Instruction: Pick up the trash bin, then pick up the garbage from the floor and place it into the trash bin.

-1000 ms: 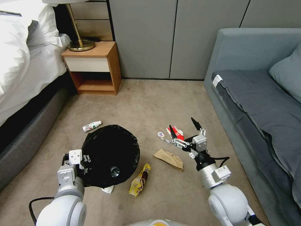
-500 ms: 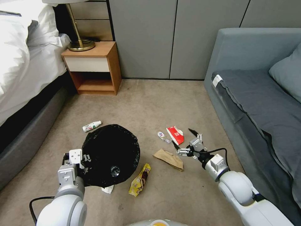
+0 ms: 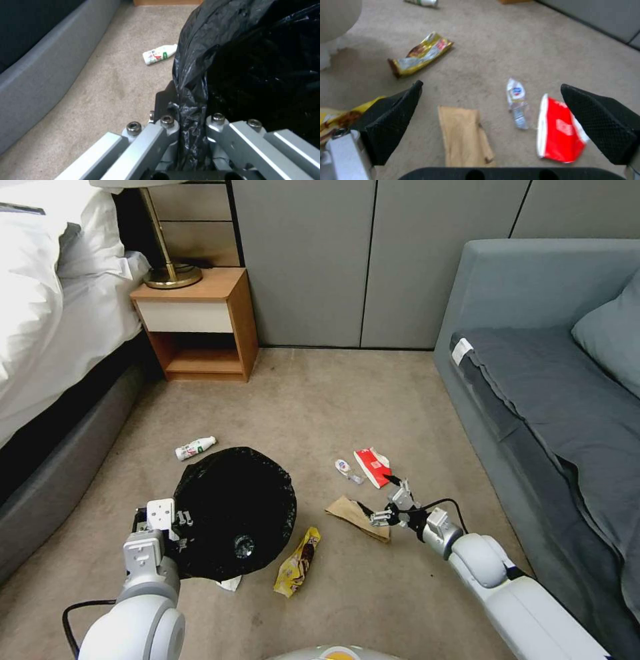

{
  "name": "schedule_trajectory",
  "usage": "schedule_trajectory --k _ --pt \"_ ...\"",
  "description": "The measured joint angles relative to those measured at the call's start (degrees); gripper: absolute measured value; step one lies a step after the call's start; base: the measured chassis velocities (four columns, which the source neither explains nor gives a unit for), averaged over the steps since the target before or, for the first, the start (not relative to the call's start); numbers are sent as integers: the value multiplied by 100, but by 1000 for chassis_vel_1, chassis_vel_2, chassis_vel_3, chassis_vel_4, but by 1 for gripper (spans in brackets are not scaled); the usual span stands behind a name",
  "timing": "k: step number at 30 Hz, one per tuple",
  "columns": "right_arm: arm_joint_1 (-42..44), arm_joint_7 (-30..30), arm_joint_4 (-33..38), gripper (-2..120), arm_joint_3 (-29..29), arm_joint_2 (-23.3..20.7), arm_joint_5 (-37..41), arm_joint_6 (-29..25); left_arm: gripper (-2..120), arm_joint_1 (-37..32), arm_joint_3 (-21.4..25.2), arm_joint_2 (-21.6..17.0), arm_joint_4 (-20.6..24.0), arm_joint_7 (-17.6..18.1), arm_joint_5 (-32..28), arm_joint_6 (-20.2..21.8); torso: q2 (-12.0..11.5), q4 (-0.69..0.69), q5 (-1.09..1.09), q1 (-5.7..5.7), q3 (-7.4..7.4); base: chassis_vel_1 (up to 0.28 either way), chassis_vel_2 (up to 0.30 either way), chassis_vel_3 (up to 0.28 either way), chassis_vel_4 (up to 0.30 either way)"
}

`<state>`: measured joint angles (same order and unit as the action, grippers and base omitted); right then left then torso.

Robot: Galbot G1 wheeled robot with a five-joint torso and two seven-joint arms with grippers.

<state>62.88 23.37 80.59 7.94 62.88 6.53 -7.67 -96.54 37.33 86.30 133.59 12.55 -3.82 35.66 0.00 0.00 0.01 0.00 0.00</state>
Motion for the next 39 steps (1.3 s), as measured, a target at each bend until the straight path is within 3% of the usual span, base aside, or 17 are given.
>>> schedule_trajectory --k 15,39 --pt "-112 90 -828 100 51 386 -477 -423 1 -8 -30 -1 -34 -1 25 -9 0 0 -1 0 0 0 0 0 0" --pt "-653 120 -2758 100 354 1240 -1047 -995 1 -118 -72 3 -37 -7 95 -34 0 0 -1 0 0 0 0 0 0"
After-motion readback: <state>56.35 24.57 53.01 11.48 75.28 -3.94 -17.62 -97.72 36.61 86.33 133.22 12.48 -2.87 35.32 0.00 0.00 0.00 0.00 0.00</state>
